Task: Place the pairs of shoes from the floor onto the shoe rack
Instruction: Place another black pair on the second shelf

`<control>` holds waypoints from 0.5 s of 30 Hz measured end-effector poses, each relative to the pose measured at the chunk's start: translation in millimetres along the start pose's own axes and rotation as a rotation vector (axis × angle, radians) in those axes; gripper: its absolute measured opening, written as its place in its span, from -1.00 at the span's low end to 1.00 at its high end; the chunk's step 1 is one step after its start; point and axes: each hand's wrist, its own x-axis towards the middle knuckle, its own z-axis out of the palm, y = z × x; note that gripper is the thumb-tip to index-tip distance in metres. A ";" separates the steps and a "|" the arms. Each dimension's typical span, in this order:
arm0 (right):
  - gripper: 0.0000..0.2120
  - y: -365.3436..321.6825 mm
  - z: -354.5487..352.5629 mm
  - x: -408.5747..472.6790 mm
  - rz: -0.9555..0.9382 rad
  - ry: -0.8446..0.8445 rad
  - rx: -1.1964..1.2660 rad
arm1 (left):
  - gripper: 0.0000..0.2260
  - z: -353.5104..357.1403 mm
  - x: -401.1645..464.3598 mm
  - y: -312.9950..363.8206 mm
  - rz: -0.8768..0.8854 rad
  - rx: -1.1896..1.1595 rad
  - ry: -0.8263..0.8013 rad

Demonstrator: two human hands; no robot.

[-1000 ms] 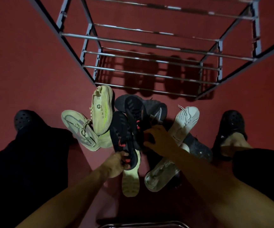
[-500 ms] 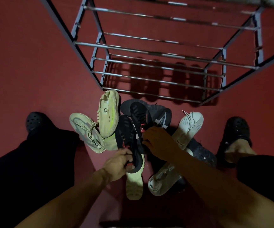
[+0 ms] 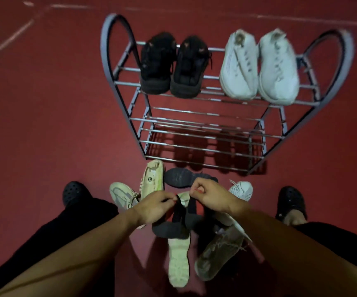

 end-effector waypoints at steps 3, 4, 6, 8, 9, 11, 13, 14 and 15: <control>-0.70 -19.2 -10.4 -14.1 0.102 -0.081 0.129 | -0.67 -12.8 -10.8 27.0 0.017 0.013 -0.009; -0.62 -24.7 -11.2 -19.4 0.132 -0.087 0.191 | -0.65 -15.6 -14.7 35.3 0.018 0.051 -0.026; -0.43 -35.8 -11.7 -31.1 0.238 -0.119 0.318 | -0.60 -19.3 -22.3 51.7 0.050 0.177 -0.089; -0.23 -47.5 -12.9 -45.4 0.361 -0.142 0.402 | -0.62 -22.1 -29.6 67.7 0.119 0.332 -0.114; -0.15 -52.0 -13.1 -52.4 0.406 -0.156 0.449 | -0.68 -23.6 -33.1 75.7 0.162 0.396 -0.113; -0.07 -58.1 -13.8 -64.6 0.427 -0.205 0.508 | -0.78 -28.0 -41.5 91.3 0.231 0.483 -0.105; -0.05 -62.8 -14.5 -74.7 0.413 -0.242 0.578 | -0.79 -31.2 -47.7 99.1 0.275 0.536 -0.082; -0.05 -65.5 -15.7 -79.5 0.407 -0.243 0.630 | -0.80 -32.3 -50.7 101.5 0.291 0.543 -0.066; -0.05 -68.2 -17.5 -84.0 0.397 -0.239 0.679 | -0.81 -32.5 -51.9 102.1 0.310 0.540 -0.045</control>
